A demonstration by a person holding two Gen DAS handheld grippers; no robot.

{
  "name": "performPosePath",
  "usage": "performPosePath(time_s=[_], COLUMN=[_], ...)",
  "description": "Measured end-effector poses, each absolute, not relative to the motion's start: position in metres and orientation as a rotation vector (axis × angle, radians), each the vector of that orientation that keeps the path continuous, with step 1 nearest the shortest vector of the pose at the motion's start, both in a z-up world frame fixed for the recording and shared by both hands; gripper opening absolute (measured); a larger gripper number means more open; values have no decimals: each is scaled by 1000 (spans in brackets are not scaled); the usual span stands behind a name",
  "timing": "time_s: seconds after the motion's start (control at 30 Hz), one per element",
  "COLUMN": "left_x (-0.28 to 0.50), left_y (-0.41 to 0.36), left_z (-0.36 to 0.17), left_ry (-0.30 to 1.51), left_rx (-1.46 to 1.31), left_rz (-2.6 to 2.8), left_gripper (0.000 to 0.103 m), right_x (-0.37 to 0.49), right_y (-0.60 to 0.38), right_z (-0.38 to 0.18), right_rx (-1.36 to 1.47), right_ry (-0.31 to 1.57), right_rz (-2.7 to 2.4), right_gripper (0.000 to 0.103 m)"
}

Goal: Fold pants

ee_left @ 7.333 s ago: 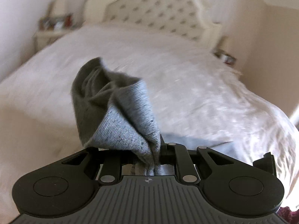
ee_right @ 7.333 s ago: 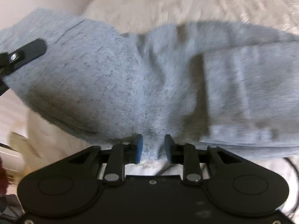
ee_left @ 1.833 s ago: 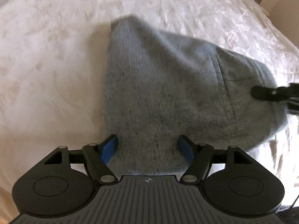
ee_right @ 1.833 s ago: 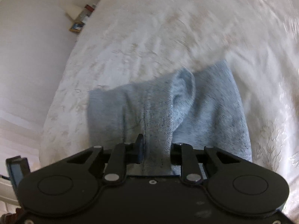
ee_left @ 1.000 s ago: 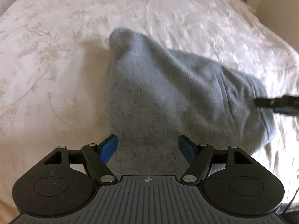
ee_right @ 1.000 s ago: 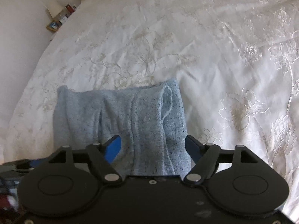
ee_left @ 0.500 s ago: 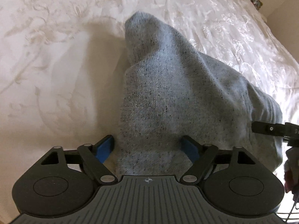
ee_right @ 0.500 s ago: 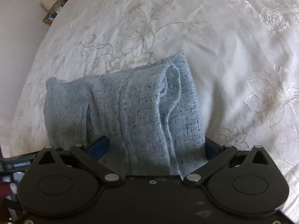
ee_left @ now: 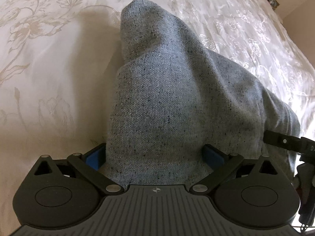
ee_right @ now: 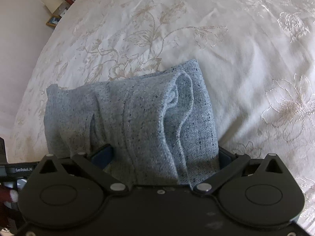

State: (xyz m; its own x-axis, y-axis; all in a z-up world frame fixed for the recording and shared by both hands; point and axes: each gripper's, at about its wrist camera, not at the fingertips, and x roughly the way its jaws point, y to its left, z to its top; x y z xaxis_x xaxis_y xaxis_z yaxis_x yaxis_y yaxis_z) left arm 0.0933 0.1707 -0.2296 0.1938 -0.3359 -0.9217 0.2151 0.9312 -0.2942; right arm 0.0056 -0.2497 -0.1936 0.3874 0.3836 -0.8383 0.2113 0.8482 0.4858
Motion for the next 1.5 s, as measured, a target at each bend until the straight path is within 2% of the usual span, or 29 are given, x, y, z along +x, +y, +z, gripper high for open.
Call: performPosePath(time_s=[0.23, 0.27, 0.3, 0.33, 0.37, 0.4, 0.47, 0.57, 0.83, 1.2, 1.23, 1.27, 1.3, 1.33, 1.43, 1.5], left_x=[96, 95, 95, 94, 94, 92, 87, 77, 70, 156, 162, 168, 175, 180, 183, 174], left_y=[170, 170, 169, 168, 168, 165, 159, 151, 159, 213, 218, 221, 229, 237, 264, 280], left_z=[-228, -226, -224, -221, -218, -214, -205, -189, -126, -72, -74, -81, -93, -107, -155, -170], left_ry=[1340, 1338, 1329, 1318, 1311, 1305, 1281, 1222, 1014, 856, 859, 876, 923, 983, 1181, 1211], left_rx=[-104, -105, -106, -111, -119, -122, -85, -30, -15, -27, -17, -8, -9, -21, -39, -46], left_rz=[-384, -383, -386, -396, -413, -427, -431, -447, -531, -441, -417, -380, -315, -252, -84, -61], left_gripper=[101, 95, 90, 75, 57, 51, 29, 22, 21, 21, 23, 27, 28, 28, 27, 26], right_x=[12, 14, 15, 15, 14, 14, 10, 5, 11, 124, 135, 145, 155, 163, 180, 178], right_y=[-255, -256, -256, -255, -255, -254, -249, -241, -212, -174, -169, -164, -161, -160, -159, -159], right_z=[-193, -193, -191, -188, -184, -179, -168, -149, -77, -37, -37, -40, -46, -56, -88, -91], right_rx=[603, 607, 609, 610, 616, 631, 647, 636, 593, 632, 625, 610, 589, 572, 494, 458], right_ry=[1224, 1234, 1238, 1234, 1227, 1221, 1206, 1180, 1052, 916, 910, 908, 920, 948, 1066, 1065], right_rz=[134, 133, 129, 129, 140, 152, 147, 121, 215, 299, 297, 280, 242, 192, -15, -48], right_gripper=[103, 103, 97, 90, 72, 55, 47, 37, 34, 35, 37, 42, 51, 54, 48, 48])
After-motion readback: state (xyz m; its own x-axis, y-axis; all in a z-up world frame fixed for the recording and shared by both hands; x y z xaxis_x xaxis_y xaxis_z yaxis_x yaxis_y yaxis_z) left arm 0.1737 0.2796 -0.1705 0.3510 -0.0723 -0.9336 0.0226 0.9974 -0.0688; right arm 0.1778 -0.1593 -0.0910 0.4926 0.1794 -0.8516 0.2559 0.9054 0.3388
